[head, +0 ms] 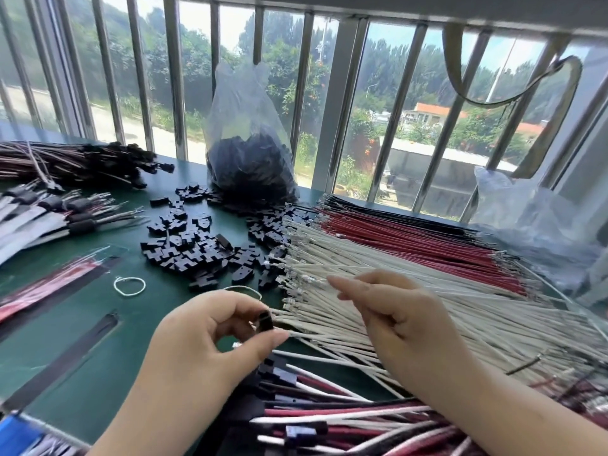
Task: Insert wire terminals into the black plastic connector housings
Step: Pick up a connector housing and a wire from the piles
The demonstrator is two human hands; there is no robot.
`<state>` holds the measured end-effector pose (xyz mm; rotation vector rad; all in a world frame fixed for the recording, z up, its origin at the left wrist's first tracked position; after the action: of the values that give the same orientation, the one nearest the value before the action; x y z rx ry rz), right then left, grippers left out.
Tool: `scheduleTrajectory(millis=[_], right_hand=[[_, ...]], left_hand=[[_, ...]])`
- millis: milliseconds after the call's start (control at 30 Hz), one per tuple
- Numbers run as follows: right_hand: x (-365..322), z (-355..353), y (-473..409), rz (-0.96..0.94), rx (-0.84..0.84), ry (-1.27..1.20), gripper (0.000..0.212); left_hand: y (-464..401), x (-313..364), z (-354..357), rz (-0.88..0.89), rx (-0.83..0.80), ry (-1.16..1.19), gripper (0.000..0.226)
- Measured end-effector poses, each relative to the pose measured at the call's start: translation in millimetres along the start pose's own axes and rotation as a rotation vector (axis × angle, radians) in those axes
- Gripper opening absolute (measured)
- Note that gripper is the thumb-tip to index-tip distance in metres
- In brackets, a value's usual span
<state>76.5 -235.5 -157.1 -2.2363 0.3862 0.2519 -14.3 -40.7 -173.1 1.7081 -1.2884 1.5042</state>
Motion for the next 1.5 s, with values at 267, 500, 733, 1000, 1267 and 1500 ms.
scheduleTrajectory(millis=[267, 500, 733, 1000, 1267, 1500], right_hand=[[-14.0, 3.5, -2.5, -0.066, -0.116, 0.044, 0.004], [-16.0, 5.3, -2.1, -0.126, -0.211, 0.144, 0.008], [-14.0, 3.3, -5.3, -0.092, -0.217, 0.175, 0.011], [-16.1, -1.2, -5.2, -0.052, -0.184, 0.207, 0.016], [-16.8, -1.6, -5.6, -0.048, -0.19, 0.217, 0.018], [-19.4, -4.1, -6.3, -0.226, -0.21, 0.331, 0.017]], left_hand=[[0.7, -2.9, -0.2, 0.145, -0.006, -0.358, 0.052], [-2.4, -1.0, 0.9, 0.164, -0.011, -0.368, 0.03], [-5.4, 8.0, -1.7, 0.227, -0.081, -0.263, 0.051], [-2.5, 5.7, 5.4, -0.09, -0.174, 0.135, 0.028], [-5.7, 7.3, 3.6, -0.198, -0.306, 0.279, 0.035], [-7.7, 2.0, 0.0, -0.278, -0.418, 0.245, 0.029]])
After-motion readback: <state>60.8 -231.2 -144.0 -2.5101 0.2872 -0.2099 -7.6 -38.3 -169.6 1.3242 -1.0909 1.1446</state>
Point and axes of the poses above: each hand's wrist, its own y-axis away from the middle knuckle, its own z-axis out of the palm, x = y × z, the point moved 1 cm from there along -y, towards the middle knuckle, and after that the axes turned 14 degrees about -z, right-handed, at the moved point
